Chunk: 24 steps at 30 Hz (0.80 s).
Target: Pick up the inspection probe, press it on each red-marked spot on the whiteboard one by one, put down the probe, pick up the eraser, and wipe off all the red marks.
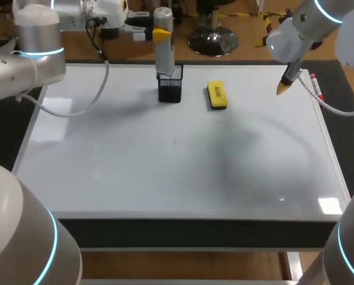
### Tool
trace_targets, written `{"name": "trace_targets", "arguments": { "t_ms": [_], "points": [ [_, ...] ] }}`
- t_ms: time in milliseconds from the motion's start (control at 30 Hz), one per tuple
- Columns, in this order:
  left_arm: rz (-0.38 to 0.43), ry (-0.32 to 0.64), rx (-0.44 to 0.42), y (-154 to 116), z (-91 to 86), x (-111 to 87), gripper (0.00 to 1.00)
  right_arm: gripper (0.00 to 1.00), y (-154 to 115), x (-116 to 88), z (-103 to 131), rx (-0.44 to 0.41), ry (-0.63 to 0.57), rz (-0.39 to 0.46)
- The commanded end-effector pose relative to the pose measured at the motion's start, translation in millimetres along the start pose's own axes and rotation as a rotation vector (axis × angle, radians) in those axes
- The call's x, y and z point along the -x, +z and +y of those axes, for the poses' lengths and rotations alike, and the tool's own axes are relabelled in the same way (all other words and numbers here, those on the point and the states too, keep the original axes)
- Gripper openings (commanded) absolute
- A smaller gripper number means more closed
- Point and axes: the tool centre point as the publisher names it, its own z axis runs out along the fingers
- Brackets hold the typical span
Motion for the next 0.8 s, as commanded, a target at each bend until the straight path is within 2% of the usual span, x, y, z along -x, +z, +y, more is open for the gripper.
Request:
{"name": "trace_targets", "arguments": {
  "t_ms": [33,800],
  "points": [
    [-0.006,-0.004,-0.005,5,3.0,2.5,0.0,1.0,0,0,0,-0.002,-0.002,0.003],
    [-0.099,-0.013,-0.013,11,25.0,9.7,0.0,1.0,0,0,0,-0.002,-0.002,0.003]
  ]
}}
